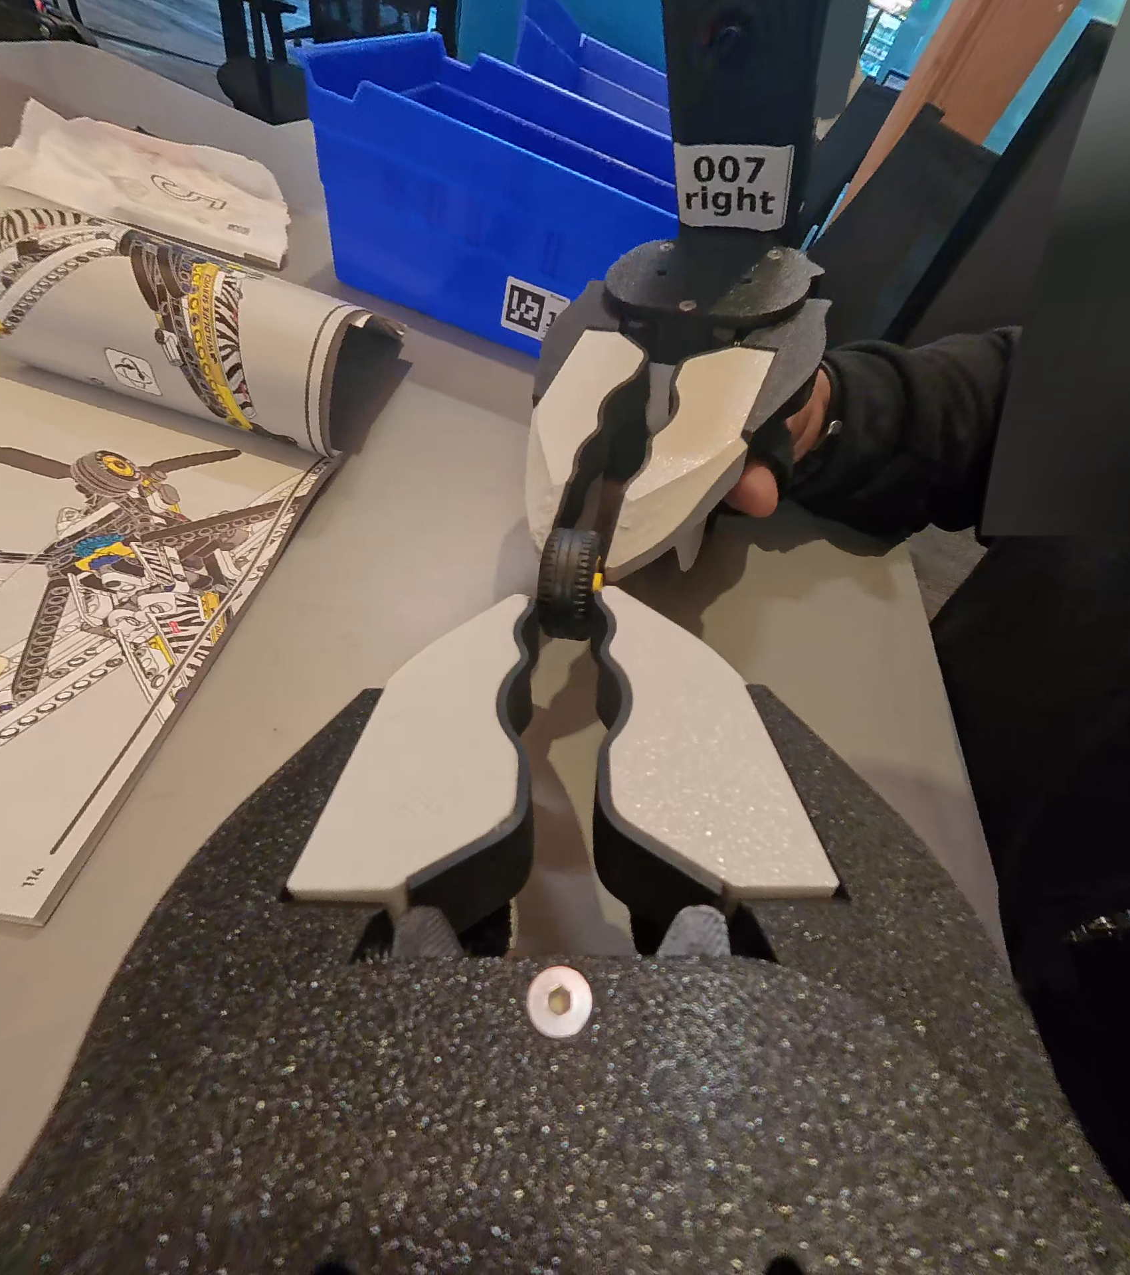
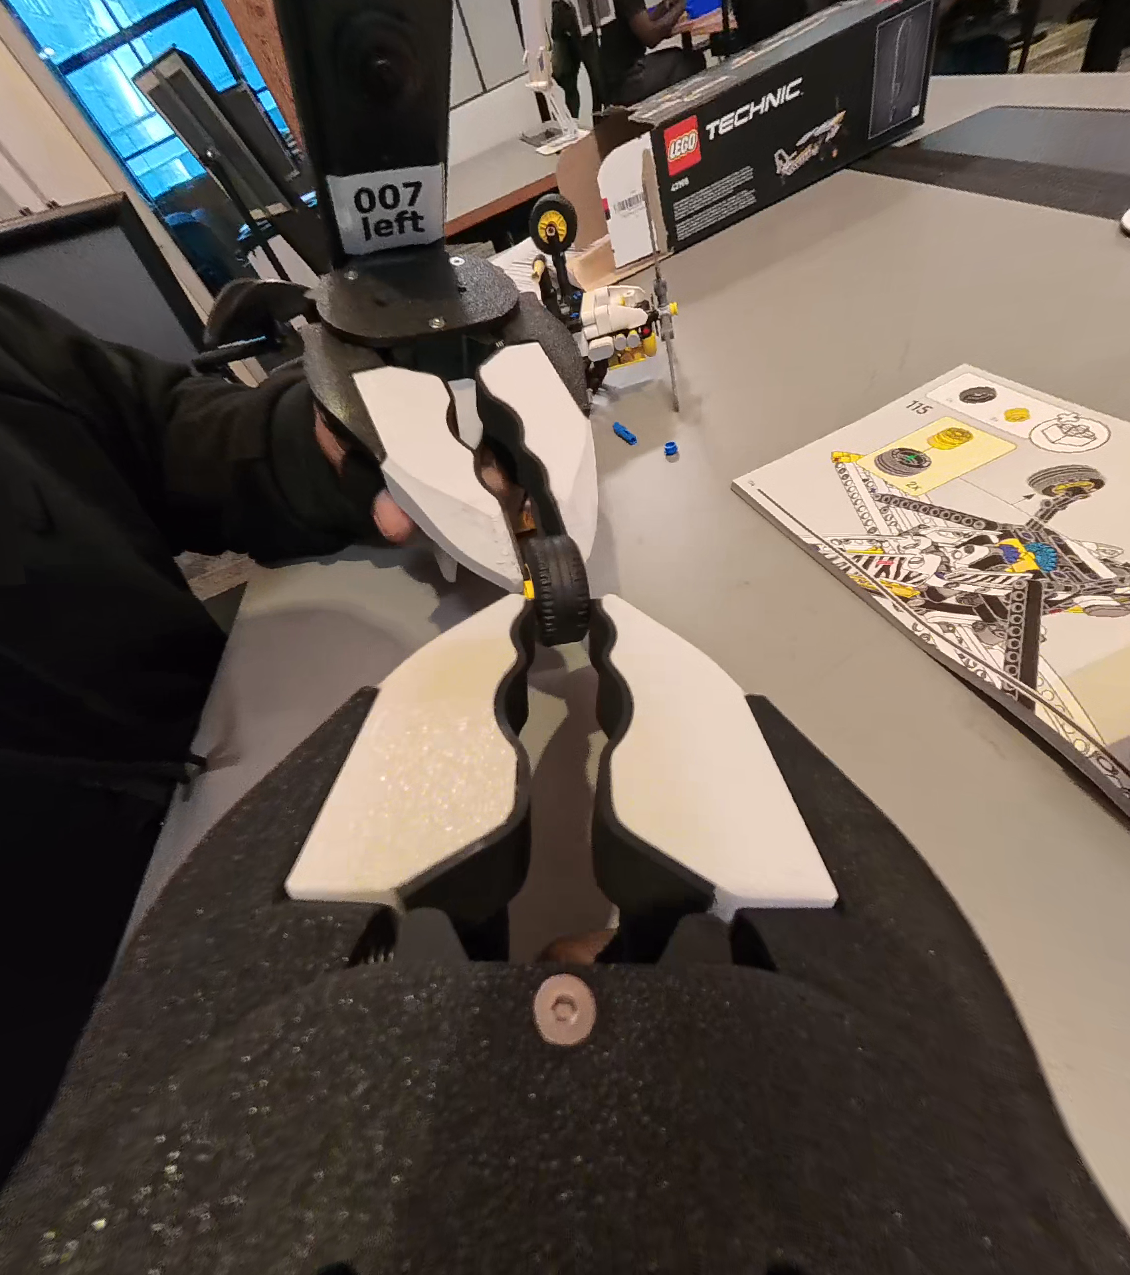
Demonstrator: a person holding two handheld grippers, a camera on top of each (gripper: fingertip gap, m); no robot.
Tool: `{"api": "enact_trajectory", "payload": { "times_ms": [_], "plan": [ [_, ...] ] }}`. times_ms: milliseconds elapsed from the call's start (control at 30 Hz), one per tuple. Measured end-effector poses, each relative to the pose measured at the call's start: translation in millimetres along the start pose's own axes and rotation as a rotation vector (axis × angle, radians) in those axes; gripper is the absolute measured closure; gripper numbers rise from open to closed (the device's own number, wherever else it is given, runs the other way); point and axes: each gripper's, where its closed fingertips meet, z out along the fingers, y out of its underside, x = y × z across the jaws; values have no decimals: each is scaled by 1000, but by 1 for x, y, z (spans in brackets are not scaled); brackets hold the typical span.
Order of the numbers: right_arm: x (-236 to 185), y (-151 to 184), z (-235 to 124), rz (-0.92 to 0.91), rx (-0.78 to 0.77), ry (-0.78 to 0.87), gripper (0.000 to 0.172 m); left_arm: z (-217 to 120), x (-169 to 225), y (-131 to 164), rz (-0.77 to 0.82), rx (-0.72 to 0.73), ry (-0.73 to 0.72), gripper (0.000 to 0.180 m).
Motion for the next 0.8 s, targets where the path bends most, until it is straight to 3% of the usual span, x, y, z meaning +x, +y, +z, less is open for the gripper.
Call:
{"api": "enact_trajectory", "payload": {
  "times_ms": [433,600,800],
  "plan": [
    [11,0,0,119,22,93,158,3,-10,-3,21,10,-106,164],
    [12,-1,1,139,33,112,158,6,-9,-1,27,-3,-109,154],
    [9,-1,2,140,37,95,158,5,-9,-2,45,7,-113,159]
  ]
}}
